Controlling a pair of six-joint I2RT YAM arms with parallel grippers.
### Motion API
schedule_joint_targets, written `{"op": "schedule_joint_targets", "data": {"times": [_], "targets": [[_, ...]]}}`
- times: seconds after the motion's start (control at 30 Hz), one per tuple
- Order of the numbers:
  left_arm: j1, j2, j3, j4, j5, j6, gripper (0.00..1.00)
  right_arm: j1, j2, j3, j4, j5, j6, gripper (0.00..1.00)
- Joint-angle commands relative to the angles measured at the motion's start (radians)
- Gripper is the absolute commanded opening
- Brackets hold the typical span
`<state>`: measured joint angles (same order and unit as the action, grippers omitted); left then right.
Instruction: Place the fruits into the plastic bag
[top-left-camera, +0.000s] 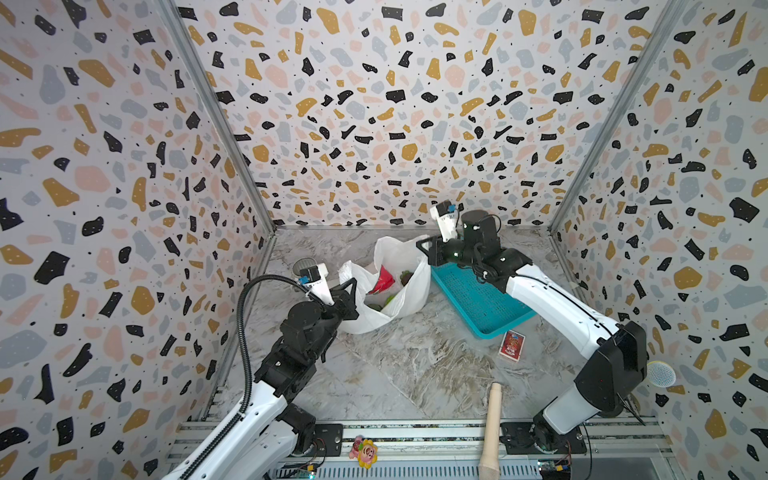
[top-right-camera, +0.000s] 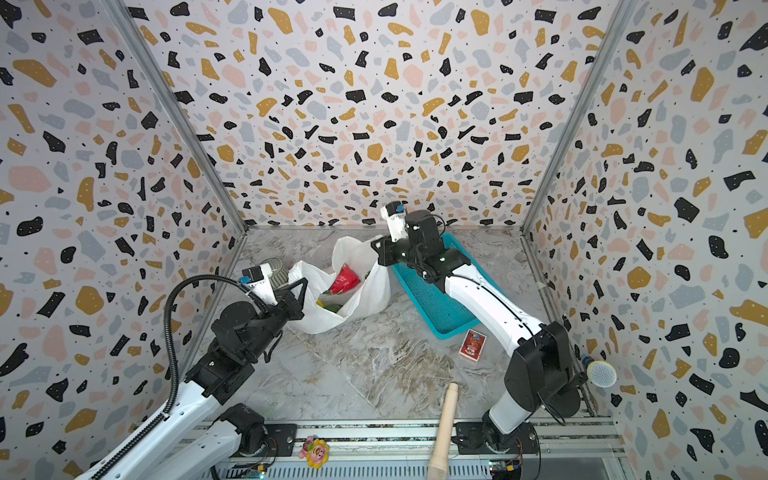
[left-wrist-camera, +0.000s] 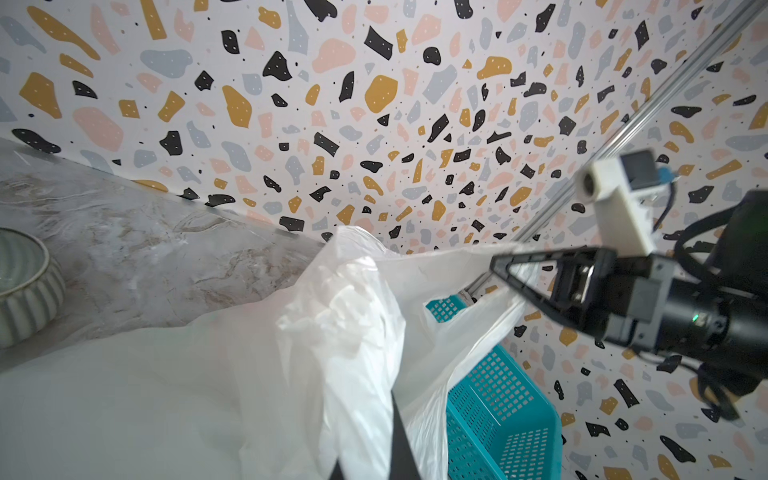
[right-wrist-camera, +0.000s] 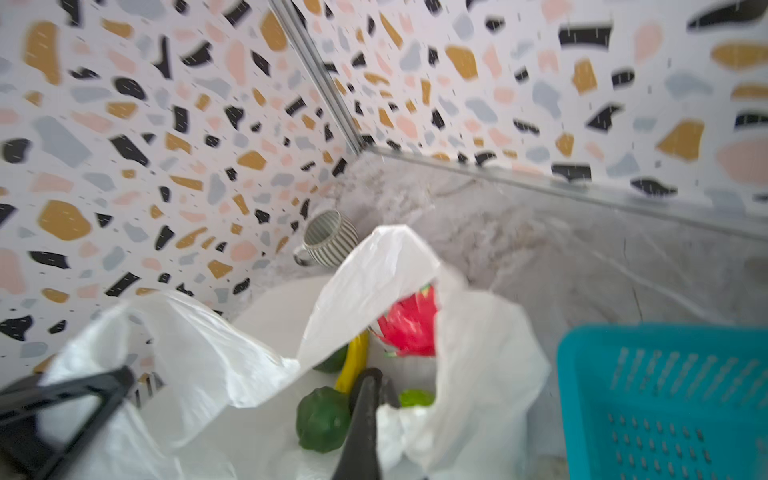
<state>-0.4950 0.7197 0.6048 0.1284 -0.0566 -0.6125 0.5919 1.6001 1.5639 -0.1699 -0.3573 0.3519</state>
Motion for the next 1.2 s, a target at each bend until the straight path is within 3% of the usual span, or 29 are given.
{"op": "schedule_joint_targets", "data": {"times": [0.0,0.23,0.53,0.73,0.83,0.9,0.97,1.1,1.13,1.17], "targets": [[-0.005,0.02,0.098,0.039,0.106,0.075,0.0,-0.005,-0.008,0.153,-0.001,-0.059,-0.049,0.0],[-0.005,0.082,0.154,0.116,0.179,0.07,0.0,-0.005,0.025,0.229,-0.054,-0.08,-0.067,0.0],[-0.011,0.204,0.149,0.236,0.222,0.025,0.0,-0.01,0.024,0.022,-0.101,-0.05,-0.029,0.0],[-0.058,0.299,0.159,0.285,0.255,0.024,0.0,-0.016,0.003,-0.075,-0.103,-0.041,-0.024,0.07],[-0.088,0.356,0.171,0.312,0.255,0.027,0.0,-0.037,-0.032,-0.116,-0.097,-0.037,-0.019,0.19],[-0.11,0.4,0.194,0.321,0.252,0.042,0.0,-0.059,-0.068,-0.146,-0.093,-0.027,-0.015,0.41],[-0.127,0.445,0.214,0.335,0.239,0.05,0.0,-0.084,-0.112,-0.174,-0.092,0.0,-0.01,0.56],[-0.15,0.54,0.272,0.357,0.239,0.05,0.01,-0.157,-0.227,-0.245,-0.076,0.046,0.002,0.69],[-0.154,0.559,0.288,0.356,0.24,0.051,0.05,-0.178,-0.256,-0.261,-0.069,0.047,0.005,0.71],[-0.158,0.576,0.306,0.355,0.242,0.052,0.15,-0.204,-0.288,-0.281,-0.065,0.048,0.009,0.72]]}}
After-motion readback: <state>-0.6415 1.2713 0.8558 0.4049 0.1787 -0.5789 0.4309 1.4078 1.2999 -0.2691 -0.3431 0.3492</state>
